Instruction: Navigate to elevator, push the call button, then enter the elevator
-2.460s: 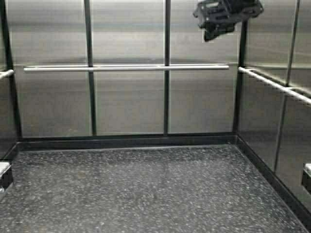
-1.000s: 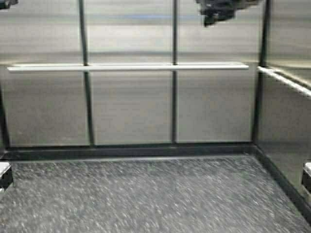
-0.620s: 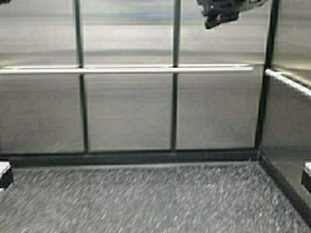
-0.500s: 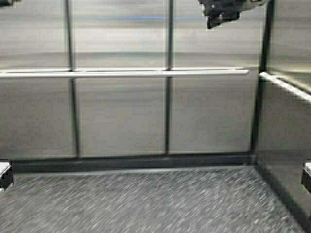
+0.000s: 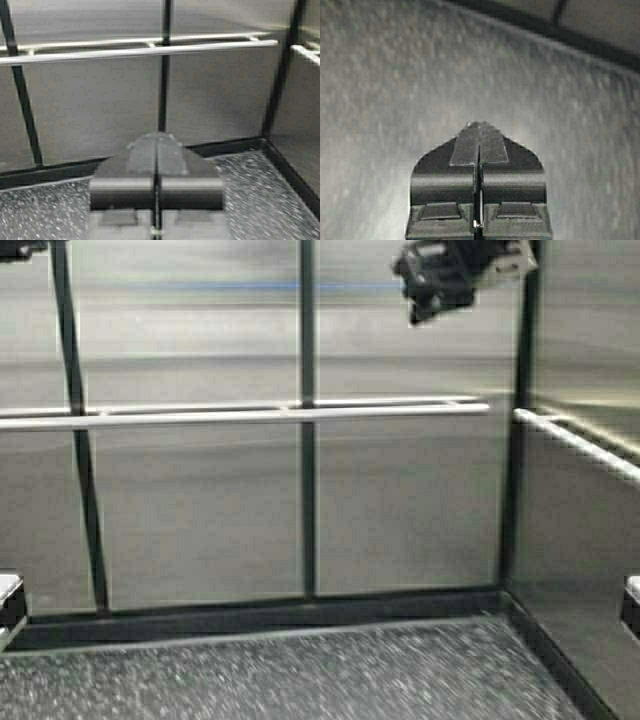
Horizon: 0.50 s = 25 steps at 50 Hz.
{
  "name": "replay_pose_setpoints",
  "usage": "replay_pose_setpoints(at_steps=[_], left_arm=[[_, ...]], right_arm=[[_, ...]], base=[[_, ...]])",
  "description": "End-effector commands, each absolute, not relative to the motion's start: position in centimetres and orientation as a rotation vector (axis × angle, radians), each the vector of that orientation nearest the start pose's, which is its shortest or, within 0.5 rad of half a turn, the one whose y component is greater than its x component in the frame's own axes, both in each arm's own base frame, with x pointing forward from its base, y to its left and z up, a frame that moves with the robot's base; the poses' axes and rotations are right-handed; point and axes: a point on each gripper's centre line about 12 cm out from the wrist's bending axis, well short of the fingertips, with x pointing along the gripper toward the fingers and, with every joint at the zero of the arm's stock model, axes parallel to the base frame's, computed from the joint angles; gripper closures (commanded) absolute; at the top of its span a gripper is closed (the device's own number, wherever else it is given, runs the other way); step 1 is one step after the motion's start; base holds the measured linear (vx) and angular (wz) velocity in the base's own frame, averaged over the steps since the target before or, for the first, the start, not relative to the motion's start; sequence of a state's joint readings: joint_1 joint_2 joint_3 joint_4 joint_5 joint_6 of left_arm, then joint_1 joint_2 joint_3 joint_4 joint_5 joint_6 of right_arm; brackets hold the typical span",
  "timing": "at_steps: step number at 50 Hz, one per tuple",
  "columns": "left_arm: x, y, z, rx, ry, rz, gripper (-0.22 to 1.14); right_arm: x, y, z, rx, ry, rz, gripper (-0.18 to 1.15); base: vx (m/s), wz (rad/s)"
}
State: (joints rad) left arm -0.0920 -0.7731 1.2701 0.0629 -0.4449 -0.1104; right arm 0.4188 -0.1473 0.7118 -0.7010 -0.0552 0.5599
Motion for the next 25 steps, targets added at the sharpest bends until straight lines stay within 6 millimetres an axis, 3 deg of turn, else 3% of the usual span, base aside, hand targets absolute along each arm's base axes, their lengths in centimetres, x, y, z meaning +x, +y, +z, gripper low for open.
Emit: replay_pose_setpoints(at_steps=[1, 25], left_arm=[[21.6, -2.3, 23.9, -0.049, 0.036, -0.119, 0.89], [21.5, -2.3, 24.5, -0.061, 0.003, -0.121, 0.89]], right_arm=[[33.3, 15.3, 23.6, -0.222, 0.424, 0.479, 0.91], [32.3, 15.6, 23.5, -0.227, 0.425, 0.497, 0.91]], base=[[0.47, 0.13], [0.43, 0.21]])
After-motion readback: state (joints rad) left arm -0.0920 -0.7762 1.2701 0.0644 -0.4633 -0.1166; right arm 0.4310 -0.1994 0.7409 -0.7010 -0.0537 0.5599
